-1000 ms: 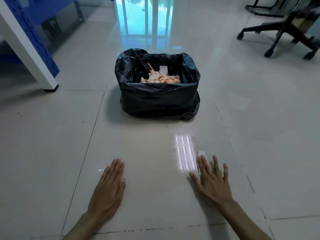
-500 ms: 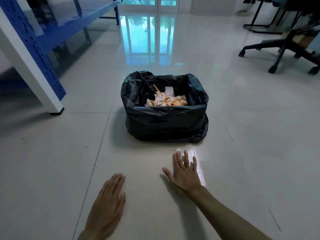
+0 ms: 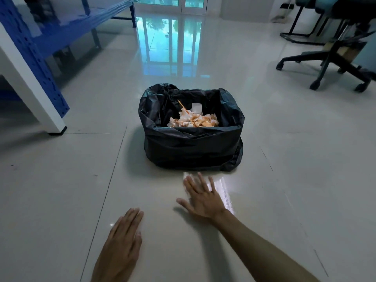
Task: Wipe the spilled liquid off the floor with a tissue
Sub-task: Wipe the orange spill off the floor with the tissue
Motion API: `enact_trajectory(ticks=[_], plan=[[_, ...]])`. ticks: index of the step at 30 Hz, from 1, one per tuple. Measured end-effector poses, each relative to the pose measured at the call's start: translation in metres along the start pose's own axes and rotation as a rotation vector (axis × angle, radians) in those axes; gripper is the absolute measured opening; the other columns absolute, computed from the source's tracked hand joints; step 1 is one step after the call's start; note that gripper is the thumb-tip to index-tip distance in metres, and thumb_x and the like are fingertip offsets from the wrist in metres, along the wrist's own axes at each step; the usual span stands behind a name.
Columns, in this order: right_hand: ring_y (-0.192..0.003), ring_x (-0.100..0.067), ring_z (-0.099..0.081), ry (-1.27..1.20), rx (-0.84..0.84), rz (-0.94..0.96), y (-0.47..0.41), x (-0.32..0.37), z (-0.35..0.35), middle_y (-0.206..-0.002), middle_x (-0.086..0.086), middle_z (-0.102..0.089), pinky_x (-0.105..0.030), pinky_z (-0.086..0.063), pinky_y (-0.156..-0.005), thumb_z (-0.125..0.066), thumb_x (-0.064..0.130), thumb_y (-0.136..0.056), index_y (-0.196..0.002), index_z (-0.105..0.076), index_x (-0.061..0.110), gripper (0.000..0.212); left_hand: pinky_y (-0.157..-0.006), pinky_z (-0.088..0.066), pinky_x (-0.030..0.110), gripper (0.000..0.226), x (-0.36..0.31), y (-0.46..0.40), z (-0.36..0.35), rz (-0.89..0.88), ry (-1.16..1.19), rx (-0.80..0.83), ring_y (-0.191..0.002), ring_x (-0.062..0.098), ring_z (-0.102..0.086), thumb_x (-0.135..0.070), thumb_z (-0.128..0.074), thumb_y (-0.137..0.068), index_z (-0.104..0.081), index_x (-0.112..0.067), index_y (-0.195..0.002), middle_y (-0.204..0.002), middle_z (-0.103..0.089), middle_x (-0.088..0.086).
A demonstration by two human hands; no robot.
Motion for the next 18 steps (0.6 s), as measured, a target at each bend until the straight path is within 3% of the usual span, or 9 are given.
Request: enact_trajectory(ticks=[2,4,6,9,11,15,18], plan=[[-0.150,-0.028,0.005,0.015,0.048,-0.120,0.013,-0.035,0.001,-0.164,0.007,-0.009,-0.052,0.012,-0.115,0.008,0.082,-0.075,-0.157,-0.014,0.026,0.101,-0.120,-0.008,0.024,0.056,-0.002,0.002,0.002,0.002,-0.002,0.000,-0.146,-0.001,-0.016,-0.037,-0.020,-0.097,-0.035,-0.023,-0.150,-0.157,-0.032,-0.010],[-0.149,-0.026,0.011,0.011,0.055,-0.178,0.037,-0.058,0.000,-0.164,0.007,-0.005,-0.051,0.014,-0.114,0.016,0.083,-0.072,-0.157,-0.009,0.026,0.106,-0.120,-0.009,0.026,0.056,-0.003,0.004,0.004,0.003,0.000,-0.003,-0.147,-0.002,-0.014,-0.037,-0.019,-0.098,-0.032,-0.025,-0.151,-0.158,-0.028,-0.012],[-0.150,-0.027,0.002,0.032,0.028,-0.121,0.068,-0.056,0.000,-0.163,0.003,-0.017,-0.049,0.012,-0.114,0.006,0.081,-0.083,-0.156,-0.020,0.021,0.098,-0.120,-0.009,0.028,0.056,-0.006,0.004,0.005,0.004,-0.001,0.003,-0.147,-0.002,-0.013,-0.038,-0.017,-0.098,-0.030,-0.026,-0.152,-0.159,-0.026,-0.013],[-0.147,-0.029,-0.021,0.017,-0.037,0.027,0.121,-0.029,-0.015,-0.156,-0.001,-0.036,-0.049,-0.005,-0.116,-0.024,0.071,-0.096,-0.149,-0.040,0.014,0.080,-0.121,-0.006,0.026,0.056,-0.007,0.005,0.006,0.008,-0.014,0.002,-0.147,-0.002,-0.012,-0.038,-0.017,-0.099,-0.029,-0.024,-0.152,-0.159,-0.026,-0.012],[-0.146,-0.027,-0.023,0.005,-0.056,0.054,0.143,-0.017,-0.020,-0.156,0.000,-0.035,-0.050,-0.012,-0.114,-0.029,0.069,-0.096,-0.149,-0.040,0.014,0.077,-0.121,-0.003,0.023,0.056,-0.008,0.004,0.007,0.023,-0.019,0.001,-0.147,-0.003,-0.010,-0.039,-0.017,-0.100,-0.026,-0.025,-0.153,-0.160,-0.025,-0.011],[-0.149,-0.023,-0.013,-0.005,-0.131,-0.002,0.153,-0.019,-0.014,-0.161,0.001,-0.022,-0.047,-0.008,-0.116,-0.027,0.061,-0.100,-0.154,-0.028,0.017,0.069,-0.120,0.001,0.019,0.057,-0.011,0.010,0.007,0.036,-0.006,0.010,-0.146,-0.008,-0.001,-0.042,-0.014,-0.100,-0.020,-0.027,-0.154,-0.160,-0.016,-0.015],[-0.143,-0.021,-0.032,-0.011,-0.209,0.064,0.157,-0.021,-0.002,-0.152,0.001,-0.042,-0.048,-0.020,-0.112,-0.036,0.049,-0.101,-0.144,-0.047,0.016,0.055,-0.120,0.001,0.021,0.057,-0.013,0.011,0.007,0.028,-0.029,0.013,-0.147,-0.006,-0.002,-0.043,-0.011,-0.100,-0.018,-0.025,-0.154,-0.161,-0.016,-0.012]])
Point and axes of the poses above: each hand's wrist, its own y-axis away from the middle knuckle, its own z-axis out of the back of the hand, x = y × z, the point moved 2 cm from there along -y, towards the middle knuckle
